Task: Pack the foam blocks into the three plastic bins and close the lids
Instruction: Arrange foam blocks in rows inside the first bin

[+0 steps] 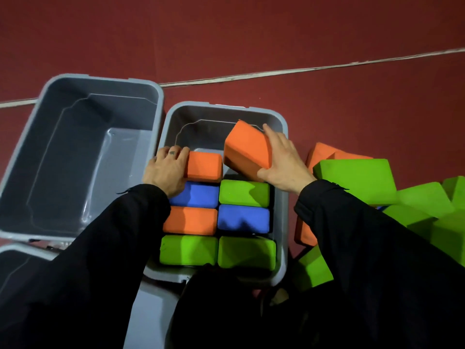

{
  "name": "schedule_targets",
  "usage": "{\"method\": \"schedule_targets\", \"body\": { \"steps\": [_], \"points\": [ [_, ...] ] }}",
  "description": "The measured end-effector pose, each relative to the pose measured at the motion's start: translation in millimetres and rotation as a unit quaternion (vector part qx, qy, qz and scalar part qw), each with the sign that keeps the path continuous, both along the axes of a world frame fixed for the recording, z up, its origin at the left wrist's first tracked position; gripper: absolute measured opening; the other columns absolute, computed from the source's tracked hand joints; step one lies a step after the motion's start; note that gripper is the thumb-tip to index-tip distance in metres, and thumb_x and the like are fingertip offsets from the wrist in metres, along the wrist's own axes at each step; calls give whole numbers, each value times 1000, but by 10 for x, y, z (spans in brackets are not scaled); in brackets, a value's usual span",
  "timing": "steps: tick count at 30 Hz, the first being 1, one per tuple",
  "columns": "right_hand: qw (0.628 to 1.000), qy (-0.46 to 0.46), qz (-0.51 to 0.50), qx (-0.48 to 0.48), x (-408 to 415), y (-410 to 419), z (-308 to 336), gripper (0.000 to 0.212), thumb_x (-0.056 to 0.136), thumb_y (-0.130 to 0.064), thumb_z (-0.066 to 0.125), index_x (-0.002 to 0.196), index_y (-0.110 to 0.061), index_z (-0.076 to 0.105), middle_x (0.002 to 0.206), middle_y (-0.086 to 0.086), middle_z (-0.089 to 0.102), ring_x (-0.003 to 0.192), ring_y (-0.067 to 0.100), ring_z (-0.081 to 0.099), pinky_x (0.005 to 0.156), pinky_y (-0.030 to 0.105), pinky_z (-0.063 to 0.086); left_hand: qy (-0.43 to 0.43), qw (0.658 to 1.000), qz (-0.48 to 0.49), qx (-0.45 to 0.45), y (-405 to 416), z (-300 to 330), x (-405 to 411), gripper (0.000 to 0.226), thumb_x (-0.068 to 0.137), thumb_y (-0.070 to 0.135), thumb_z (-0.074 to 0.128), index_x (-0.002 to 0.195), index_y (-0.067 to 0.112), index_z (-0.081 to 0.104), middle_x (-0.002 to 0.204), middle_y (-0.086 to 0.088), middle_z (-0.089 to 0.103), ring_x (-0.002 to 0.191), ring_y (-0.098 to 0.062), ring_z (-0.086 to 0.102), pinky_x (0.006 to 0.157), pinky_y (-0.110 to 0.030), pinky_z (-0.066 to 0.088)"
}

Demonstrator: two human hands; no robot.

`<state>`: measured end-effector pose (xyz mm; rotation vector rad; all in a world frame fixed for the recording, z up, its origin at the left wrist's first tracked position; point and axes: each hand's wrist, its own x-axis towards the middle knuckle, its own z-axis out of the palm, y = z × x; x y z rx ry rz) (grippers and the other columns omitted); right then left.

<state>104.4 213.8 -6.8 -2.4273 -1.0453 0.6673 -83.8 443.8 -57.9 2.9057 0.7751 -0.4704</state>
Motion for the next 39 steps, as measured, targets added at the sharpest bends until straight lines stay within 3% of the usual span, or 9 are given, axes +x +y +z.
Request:
{"method": "schedule_targets", "body": {
  "steps": [4,8,14,17,23,26,29,33,39],
  "points": [
    [980,-132,95,-116,122,55,-219,96,71,-20,68,157,-15,25,146,11,40,133,40,41,123,52,19,33,999,14,15,-26,-267,-60,85,81,17,61,156,17,21,157,-9,34,145,-36,29,111,-52,38],
    [963,-129,166,-172,120,93,-465,91,74,-13,67,156,-17,27,142,14,46,127,41,49,115,49,30,45,998,-4,43,-11,-433,-32,87,83,20,56,160,19,13,160,-10,31,146,-38,29,112,-56,31],
    [960,-92,156,-212,101,58,-899,87,90,-8,48,163,-19,2,170,11,6,155,38,12,126,48,13,50,995,-32,81,-128,-560,3,93,74,27,51,159,16,15,157,-22,29,140,-45,31,109,-63,27],
    [961,-87,135,-223,37,114,-1031,83,96,-28,44,163,-15,-4,170,15,-4,156,40,1,127,49,4,4,996,-33,80,-283,-632,137,88,74,30,52,155,7,26,139,-26,42,117,-44,44,92,-52,40],
    [966,-111,87,-216,-186,245,-1315,101,90,-81,25,162,-18,-10,169,9,-17,155,35,-15,126,52,-4,-1,1000,11,-13,-406,-860,140,85,84,53,28,161,22,10,162,-31,7,147,-53,11,115,-60,21],
    [962,-107,79,-238,-195,278,-1316,106,88,-85,25,162,-20,-12,169,9,-18,155,34,-17,126,52,-7,5,999,25,-42,-423,-805,179,87,89,53,44,161,22,8,163,-29,2,149,-51,6,117,-60,16],
    [968,-91,94,-212,-140,240,-1220,94,93,-74,35,163,-24,-3,170,9,-10,156,34,-10,126,52,-3,-33,997,47,-59,-425,-740,144,80,89,51,45,159,22,20,163,-25,15,150,-43,13,116,-57,22],
    [976,-101,132,-144,-157,99,-1035,66,93,-44,52,155,-24,37,166,10,25,153,34,18,125,47,16,-23,998,12,-60,-410,-613,90,73,92,49,49,154,18,30,161,-20,25,149,-40,20,113,-58,28],
    [984,-106,112,-88,-207,-109,-607,42,85,-36,48,121,-23,68,129,0,64,128,27,49,104,44,44,-47,995,-38,-76,-610,-185,207,54,93,45,52,138,16,49,151,-17,43,138,-38,39,102,-56,45]
  ]
}}
